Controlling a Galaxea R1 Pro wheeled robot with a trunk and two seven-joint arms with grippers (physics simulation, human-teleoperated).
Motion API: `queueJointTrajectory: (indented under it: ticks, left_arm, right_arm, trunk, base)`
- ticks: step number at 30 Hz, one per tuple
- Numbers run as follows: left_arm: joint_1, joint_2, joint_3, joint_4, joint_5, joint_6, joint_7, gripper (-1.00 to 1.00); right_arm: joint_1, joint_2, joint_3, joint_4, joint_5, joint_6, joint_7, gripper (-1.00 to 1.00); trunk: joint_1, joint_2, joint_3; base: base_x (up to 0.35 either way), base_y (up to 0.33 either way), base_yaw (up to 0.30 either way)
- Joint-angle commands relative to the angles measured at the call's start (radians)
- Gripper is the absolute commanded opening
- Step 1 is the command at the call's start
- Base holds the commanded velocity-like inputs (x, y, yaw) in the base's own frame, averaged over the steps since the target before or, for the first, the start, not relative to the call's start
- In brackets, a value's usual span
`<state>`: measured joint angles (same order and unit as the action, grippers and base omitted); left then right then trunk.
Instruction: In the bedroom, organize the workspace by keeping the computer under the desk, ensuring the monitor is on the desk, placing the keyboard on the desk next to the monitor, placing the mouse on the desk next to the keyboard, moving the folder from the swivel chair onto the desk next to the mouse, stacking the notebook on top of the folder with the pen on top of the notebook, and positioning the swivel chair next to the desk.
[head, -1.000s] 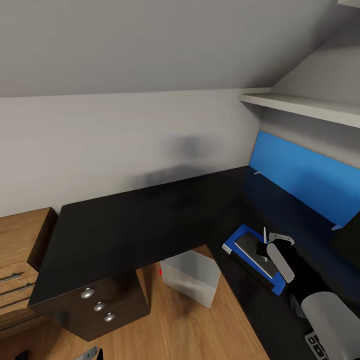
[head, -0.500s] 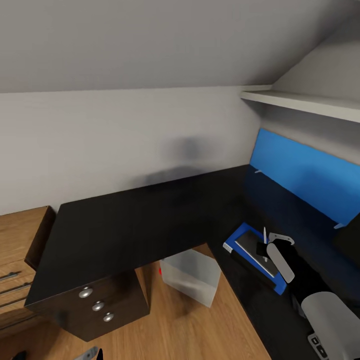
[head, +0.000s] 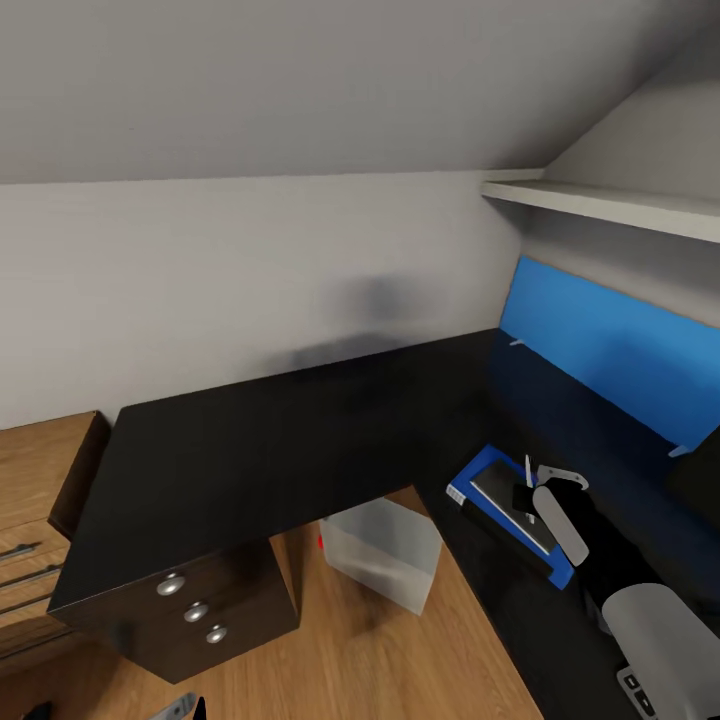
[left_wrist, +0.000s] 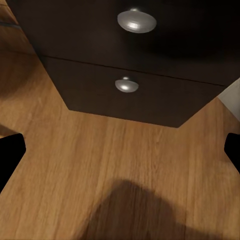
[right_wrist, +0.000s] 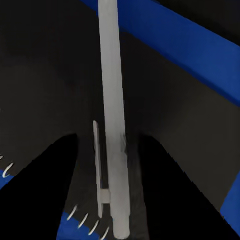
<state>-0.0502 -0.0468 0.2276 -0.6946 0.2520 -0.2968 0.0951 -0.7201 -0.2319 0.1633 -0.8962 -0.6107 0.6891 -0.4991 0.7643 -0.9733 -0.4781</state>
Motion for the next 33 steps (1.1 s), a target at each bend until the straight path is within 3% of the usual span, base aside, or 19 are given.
queueJointTrajectory:
  ticks: [1,13,19,25,33]
  left_arm:
    - [0.0,0.0,0.001,0.0,0.006,-0.002,0.0,1.0]
    - [0.0,0.001,0.002,0.0,0.007,-0.002,0.0,1.0]
    - [0.0,0.001,0.001,0.0,0.007,-0.002,-0.001,1.0]
    - [0.0,0.001,0.0,0.0,0.006,-0.002,-0.002,1.0]
    - [0.0,0.001,0.001,0.0,0.005,-0.002,-0.003,1.0]
  right_arm:
    - [-0.001,-0.001,0.005,0.0,-0.011,0.001,-0.01,1.0]
    - [-0.001,0.0,0.006,0.01,-0.013,-0.004,-0.008,1.0]
    - [-0.001,0.007,0.008,-0.048,-0.014,-0.008,-0.01,1.0]
    - [-0.001,0.044,0.008,-0.075,-0.01,-0.011,-0.014,1.0]
    - [-0.001,0.068,0.012,-0.077,-0.009,-0.011,-0.014,1.0]
  trunk:
    - [0.0,-0.001,-0.001]
    - [-0.038,0.069,0.03]
    - [-0.057,0.104,0.046]
    - [-0.057,0.104,0.046]
    - [-0.057,0.104,0.044]
  base:
    - [0.0,0.0,0.0]
    - [0.0,0.0,0.0]
    - [0.0,0.0,0.001]
    - [0.0,0.0,0.157]
    - [0.0,0.0,0.106]
